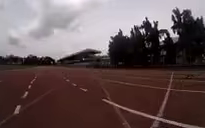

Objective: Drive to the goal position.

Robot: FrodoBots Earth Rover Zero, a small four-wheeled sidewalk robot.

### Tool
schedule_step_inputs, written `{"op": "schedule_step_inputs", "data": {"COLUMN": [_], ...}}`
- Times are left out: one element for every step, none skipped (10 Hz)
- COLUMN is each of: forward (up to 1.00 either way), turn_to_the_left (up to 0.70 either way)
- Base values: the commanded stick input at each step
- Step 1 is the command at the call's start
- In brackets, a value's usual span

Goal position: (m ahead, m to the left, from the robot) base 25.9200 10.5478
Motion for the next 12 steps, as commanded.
{"op": "schedule_step_inputs", "data": {"forward": [0.7,0.7,0.7,0.7,0.7,0.7,0.7,0.7,0.7,0.7,0.7,0.7], "turn_to_the_left": [0.0,0.0,0.0,0.0,0.0,0.0,0.0,0.0,0.0,0.0,0.0,0.0]}}
